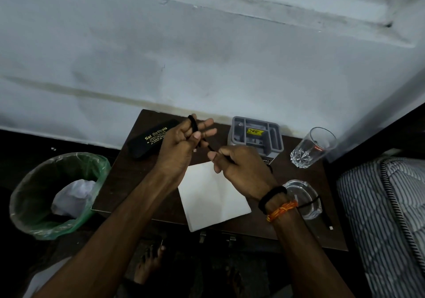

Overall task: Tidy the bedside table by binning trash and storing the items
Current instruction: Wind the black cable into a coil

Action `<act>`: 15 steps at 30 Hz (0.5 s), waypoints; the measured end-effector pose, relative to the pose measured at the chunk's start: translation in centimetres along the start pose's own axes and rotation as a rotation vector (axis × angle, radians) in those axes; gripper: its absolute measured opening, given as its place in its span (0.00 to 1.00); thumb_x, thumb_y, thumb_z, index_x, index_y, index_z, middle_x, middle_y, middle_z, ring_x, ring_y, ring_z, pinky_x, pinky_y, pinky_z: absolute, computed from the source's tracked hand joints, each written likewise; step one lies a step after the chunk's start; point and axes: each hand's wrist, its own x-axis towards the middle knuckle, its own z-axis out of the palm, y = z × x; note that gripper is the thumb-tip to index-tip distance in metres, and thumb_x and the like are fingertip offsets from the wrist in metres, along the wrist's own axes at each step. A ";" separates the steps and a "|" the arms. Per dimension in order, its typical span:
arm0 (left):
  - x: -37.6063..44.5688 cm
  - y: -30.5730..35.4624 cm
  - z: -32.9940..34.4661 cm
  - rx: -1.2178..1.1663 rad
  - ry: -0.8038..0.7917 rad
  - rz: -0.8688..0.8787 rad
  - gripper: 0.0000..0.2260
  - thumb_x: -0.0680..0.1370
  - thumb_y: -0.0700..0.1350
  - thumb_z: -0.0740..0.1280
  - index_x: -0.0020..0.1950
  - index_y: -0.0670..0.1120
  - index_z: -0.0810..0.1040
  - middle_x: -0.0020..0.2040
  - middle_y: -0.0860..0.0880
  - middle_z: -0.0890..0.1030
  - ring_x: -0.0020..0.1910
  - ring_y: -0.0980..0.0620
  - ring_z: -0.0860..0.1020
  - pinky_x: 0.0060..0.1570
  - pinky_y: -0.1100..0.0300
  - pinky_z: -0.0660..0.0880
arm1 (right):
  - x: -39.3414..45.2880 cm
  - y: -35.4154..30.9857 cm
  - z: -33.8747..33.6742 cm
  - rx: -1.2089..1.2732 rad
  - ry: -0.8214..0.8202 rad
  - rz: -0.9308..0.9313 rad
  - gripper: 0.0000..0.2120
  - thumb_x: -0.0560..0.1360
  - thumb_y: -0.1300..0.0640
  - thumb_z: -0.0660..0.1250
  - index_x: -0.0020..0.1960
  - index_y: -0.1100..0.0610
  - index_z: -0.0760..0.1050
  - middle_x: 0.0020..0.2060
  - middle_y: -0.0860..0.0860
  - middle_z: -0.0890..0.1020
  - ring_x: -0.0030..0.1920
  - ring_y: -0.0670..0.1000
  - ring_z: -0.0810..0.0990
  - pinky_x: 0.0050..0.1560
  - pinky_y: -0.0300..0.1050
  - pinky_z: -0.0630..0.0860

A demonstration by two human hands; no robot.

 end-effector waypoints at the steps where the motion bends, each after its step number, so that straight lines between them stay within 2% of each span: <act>1: 0.1 0.0 -0.1 -0.022 0.020 -0.008 0.16 0.82 0.31 0.57 0.62 0.48 0.75 0.63 0.44 0.82 0.59 0.50 0.82 0.46 0.63 0.79 | 0.0 -0.1 -0.1 -0.018 -0.006 -0.008 0.19 0.81 0.48 0.63 0.35 0.55 0.78 0.23 0.43 0.74 0.28 0.38 0.75 0.36 0.29 0.69; 4: 0.3 0.1 -0.4 -0.218 0.054 -0.100 0.12 0.82 0.31 0.57 0.54 0.43 0.77 0.61 0.41 0.82 0.59 0.49 0.83 0.48 0.63 0.79 | -0.1 -0.3 0.0 -0.122 -0.085 -0.012 0.20 0.82 0.48 0.62 0.35 0.56 0.78 0.23 0.43 0.74 0.29 0.42 0.75 0.35 0.31 0.68; 7: 0.5 0.1 -0.5 -0.354 0.099 -0.163 0.11 0.82 0.30 0.56 0.53 0.38 0.77 0.59 0.40 0.83 0.55 0.50 0.84 0.48 0.64 0.80 | -0.2 -0.5 0.3 -0.158 -0.117 -0.012 0.21 0.82 0.48 0.61 0.37 0.59 0.79 0.28 0.49 0.77 0.31 0.47 0.75 0.39 0.44 0.72; 11: 0.0 -0.1 0.3 0.051 0.069 0.005 0.18 0.81 0.29 0.56 0.52 0.50 0.78 0.53 0.44 0.85 0.53 0.49 0.84 0.52 0.61 0.80 | -0.4 -0.8 -0.1 -0.083 -0.081 -0.037 0.18 0.81 0.50 0.63 0.34 0.55 0.76 0.26 0.45 0.76 0.28 0.42 0.74 0.33 0.30 0.66; 15: -0.2 -0.5 0.3 0.227 0.012 0.087 0.23 0.82 0.30 0.56 0.55 0.59 0.75 0.53 0.46 0.84 0.53 0.50 0.84 0.52 0.59 0.80 | -0.5 -1.6 0.1 -0.064 -0.106 -0.127 0.14 0.81 0.55 0.64 0.36 0.55 0.75 0.26 0.44 0.74 0.28 0.41 0.73 0.33 0.30 0.64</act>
